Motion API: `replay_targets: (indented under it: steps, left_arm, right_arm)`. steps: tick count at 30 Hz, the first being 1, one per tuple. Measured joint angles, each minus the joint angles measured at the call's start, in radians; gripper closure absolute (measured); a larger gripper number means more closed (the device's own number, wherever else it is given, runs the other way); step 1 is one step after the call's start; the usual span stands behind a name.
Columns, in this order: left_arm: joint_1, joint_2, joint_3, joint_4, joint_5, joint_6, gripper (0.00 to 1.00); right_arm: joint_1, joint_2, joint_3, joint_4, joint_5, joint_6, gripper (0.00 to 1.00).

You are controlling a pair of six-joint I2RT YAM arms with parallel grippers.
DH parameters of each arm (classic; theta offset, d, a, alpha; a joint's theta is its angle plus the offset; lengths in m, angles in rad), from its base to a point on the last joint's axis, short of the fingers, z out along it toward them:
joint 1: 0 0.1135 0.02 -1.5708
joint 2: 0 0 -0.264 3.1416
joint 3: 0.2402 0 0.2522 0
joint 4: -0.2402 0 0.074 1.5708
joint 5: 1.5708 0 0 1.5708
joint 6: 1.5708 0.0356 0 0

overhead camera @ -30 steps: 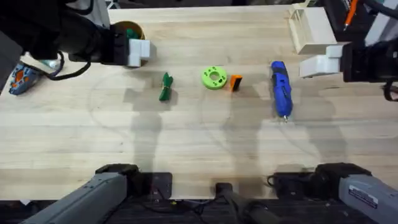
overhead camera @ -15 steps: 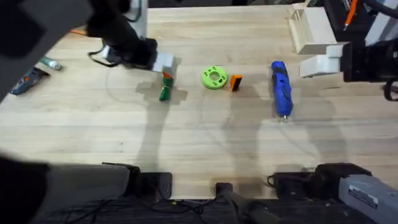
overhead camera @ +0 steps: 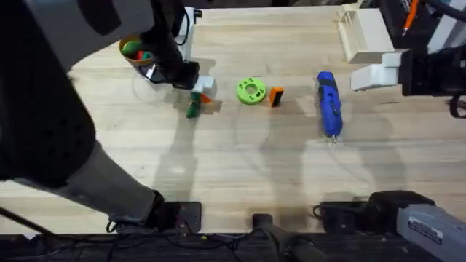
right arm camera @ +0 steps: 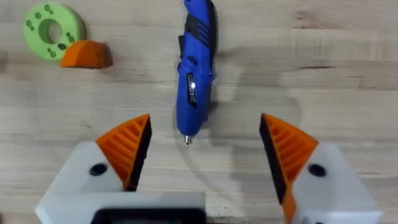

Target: Pick up the gripper from the table and insert it into the empty holder that is missing its gripper. Then pick up a screw, insert it into the mounting hole, and use the screwdriver to tighten it. Finally, clean up the table by picking up the vegetable and placing it into the bucket.

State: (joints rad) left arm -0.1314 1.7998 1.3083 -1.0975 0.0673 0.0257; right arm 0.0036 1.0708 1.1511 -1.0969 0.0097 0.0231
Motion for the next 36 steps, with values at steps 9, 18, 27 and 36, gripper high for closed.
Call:
replay_targets:
  steps: [9, 18, 27, 36]
  left_arm:
    - [-0.013, 0.073, 0.000, 0.045, 0.018, 0.000, 0.013]
    - [-0.023, 0.089, 0.000, 0.047, 0.014, -0.001, 0.114]
    - [-0.023, 0.092, 0.000, 0.047, 0.012, -0.008, 0.758]
    - [-0.023, 0.092, 0.000, 0.048, 0.011, -0.005, 0.996]
  right_arm:
    - [0.000, 0.000, 0.000, 0.000, 0.000, 0.000, 0.011]
    - [0.000, 0.000, 0.000, 0.000, 0.000, 0.000, 0.010]
    - [0.000, 0.000, 0.000, 0.000, 0.000, 0.000, 0.011]
    - [0.000, 0.000, 0.000, 0.000, 0.000, 0.000, 0.010]
